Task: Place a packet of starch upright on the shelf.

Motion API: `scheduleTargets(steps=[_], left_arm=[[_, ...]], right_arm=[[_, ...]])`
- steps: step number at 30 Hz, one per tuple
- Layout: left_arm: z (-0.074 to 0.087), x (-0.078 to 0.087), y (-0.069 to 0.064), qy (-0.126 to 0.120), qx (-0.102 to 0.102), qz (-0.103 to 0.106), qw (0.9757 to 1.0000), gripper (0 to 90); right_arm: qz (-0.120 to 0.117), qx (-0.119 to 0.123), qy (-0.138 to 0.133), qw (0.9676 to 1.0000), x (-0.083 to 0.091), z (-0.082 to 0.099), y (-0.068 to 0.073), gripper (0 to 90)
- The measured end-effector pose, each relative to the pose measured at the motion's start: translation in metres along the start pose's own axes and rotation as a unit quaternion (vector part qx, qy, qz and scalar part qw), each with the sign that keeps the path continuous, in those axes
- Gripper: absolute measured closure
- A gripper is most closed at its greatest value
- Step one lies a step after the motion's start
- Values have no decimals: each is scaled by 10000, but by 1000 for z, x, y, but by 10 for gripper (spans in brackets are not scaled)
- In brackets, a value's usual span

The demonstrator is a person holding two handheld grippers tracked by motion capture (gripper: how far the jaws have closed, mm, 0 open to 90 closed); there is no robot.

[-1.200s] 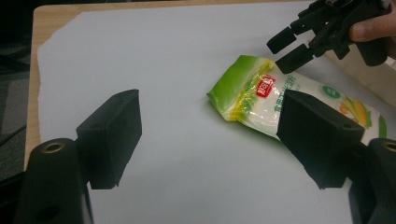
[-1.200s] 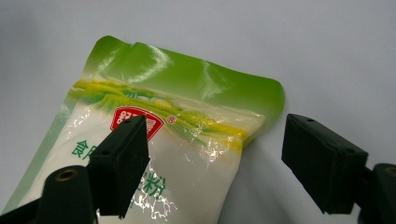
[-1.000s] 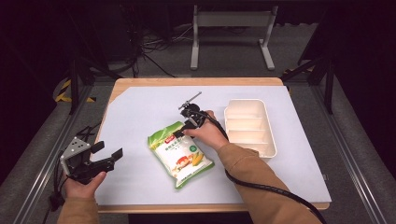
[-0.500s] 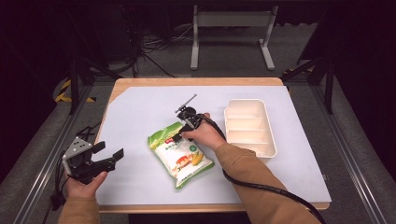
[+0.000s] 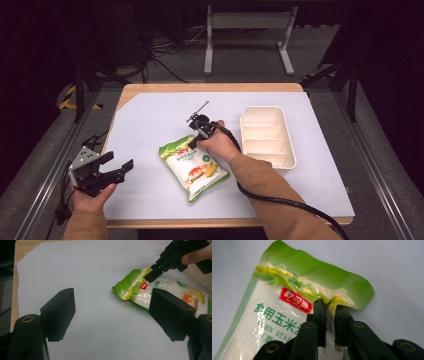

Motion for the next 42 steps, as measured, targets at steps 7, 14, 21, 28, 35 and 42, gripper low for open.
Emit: scheduleTargets(steps=[7, 14, 21, 28, 35, 42], left_arm=[[0, 0, 1, 23, 8, -11, 10000, 220], [-1, -4, 0, 46, -15, 14, 10000, 220], [-2, -5, -2, 47, -16, 46, 10000, 220], [-3, -7, -2, 63, -41, 39, 10000, 220], [-2, -7, -2, 69, -39, 38, 10000, 220], [-2, -7, -2, 67, -35, 39, 10000, 219]], right_arm=[[104, 55, -168, 9998, 7, -2, 4, 848], [48, 171, -544, 9984, 31, -8, 15, 854], [14, 344, -949, 9949, 60, -11, 26, 860], [-38, 468, -1411, 9889, 91, -11, 39, 863], [3, 682, -1743, 9823, 116, -10, 52, 865], [92, 878, -1986, 9761, 133, -10, 62, 866]])
Point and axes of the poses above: each handheld gripper's, and its own axes: x roughly backward along the jaws, z roughly out of its underside, y roughly to its left, the point moved 9 cm from there along -x, roughly forward along the jaws, and after that the axes turned 9 degrees about y, right-handed, at the moved point
